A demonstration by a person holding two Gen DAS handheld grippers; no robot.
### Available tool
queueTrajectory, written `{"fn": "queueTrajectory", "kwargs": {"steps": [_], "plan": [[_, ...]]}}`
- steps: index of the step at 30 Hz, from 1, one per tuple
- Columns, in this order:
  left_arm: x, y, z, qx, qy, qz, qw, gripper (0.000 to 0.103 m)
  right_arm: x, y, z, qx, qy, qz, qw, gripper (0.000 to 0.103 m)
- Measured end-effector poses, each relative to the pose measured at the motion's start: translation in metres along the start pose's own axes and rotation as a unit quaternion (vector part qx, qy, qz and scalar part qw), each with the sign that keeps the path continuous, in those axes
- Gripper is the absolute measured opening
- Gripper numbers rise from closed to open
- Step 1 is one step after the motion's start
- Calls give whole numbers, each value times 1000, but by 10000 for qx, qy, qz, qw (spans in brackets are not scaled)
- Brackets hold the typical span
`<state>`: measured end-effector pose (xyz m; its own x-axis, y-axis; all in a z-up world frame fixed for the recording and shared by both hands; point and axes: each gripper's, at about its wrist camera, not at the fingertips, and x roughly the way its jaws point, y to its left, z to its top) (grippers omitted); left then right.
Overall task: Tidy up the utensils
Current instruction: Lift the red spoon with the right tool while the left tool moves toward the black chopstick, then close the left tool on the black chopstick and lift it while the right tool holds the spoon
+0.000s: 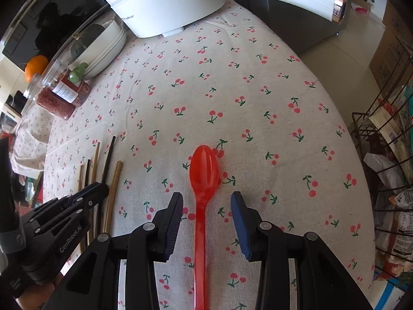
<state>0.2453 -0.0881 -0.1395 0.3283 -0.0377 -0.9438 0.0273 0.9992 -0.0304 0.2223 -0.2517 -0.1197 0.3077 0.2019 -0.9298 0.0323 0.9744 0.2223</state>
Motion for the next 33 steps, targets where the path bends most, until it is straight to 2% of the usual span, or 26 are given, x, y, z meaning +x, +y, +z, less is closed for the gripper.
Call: {"fn": "queueTrajectory", "kwargs": {"steps": [2,4,5,6,8,12,20,27,30,31,33], "plan": [[0,2,0,21,-28,-14,10000,7,3,9,2,-230,-77,-240,9994,39],[-1,4,-1,23,-26,-74,10000,7,6,19,1,-567,-144,-557,9967,28],[-4,4,-6,31,-39,-96,9999,7,8,24,0,-772,-183,-784,9938,18],[-7,4,-8,64,-76,-81,9999,7,8,26,-1,-885,-212,-845,9923,13],[-17,3,-14,172,-167,-79,9997,7,7,24,-1,-811,-168,-688,9942,6],[-43,4,-21,264,-454,-181,9985,7,-7,15,-2,-592,-287,-301,9974,4],[-111,16,-38,451,-1180,-403,9912,6,-62,10,-6,-382,-905,463,9941,4],[-167,33,-61,468,-1847,-649,9795,6,-109,20,-24,-447,-1379,879,9855,3],[-179,38,-69,459,-1940,-745,9771,6,-121,26,-32,-599,-1480,826,9837,6],[-181,38,-71,472,-1954,-770,9766,6,-118,27,-32,-636,-1409,777,9849,7],[-184,37,-75,527,-1966,-803,9758,6,-101,29,-30,-691,-1068,644,9898,29]]}}
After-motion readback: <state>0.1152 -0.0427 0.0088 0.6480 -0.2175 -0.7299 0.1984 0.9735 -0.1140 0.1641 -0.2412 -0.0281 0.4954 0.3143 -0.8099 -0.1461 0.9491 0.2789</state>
